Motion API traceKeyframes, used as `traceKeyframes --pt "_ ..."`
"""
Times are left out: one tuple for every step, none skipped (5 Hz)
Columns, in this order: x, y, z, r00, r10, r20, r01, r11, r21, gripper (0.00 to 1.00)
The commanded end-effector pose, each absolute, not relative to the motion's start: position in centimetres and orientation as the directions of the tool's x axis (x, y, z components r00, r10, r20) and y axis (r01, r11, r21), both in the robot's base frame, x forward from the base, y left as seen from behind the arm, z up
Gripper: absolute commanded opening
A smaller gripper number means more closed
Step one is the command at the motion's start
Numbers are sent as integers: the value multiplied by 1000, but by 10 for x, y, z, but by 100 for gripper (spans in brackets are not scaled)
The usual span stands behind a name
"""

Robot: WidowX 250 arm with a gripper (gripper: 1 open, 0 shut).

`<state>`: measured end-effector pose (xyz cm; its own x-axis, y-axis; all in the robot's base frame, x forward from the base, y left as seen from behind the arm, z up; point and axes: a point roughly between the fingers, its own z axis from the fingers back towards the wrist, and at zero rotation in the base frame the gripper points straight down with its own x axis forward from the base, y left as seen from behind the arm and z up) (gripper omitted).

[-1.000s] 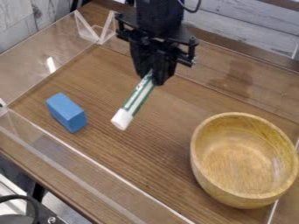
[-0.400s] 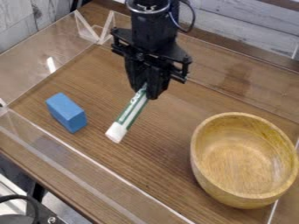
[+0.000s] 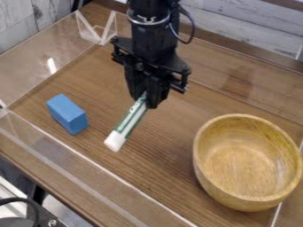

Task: Remove the green marker from inside the brown bowl and put it on the table

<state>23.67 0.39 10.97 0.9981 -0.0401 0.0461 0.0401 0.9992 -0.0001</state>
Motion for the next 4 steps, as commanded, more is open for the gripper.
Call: traceKeyframes --pt "240 7 113 996 -41 74 40 999 7 0" --pt "240 8 109 997 -43 71 43 999 7 0" --pt "240 9 105 996 -45 71 45 999 8 0" --pt "241 11 102 996 -46 72 45 999 9 0"
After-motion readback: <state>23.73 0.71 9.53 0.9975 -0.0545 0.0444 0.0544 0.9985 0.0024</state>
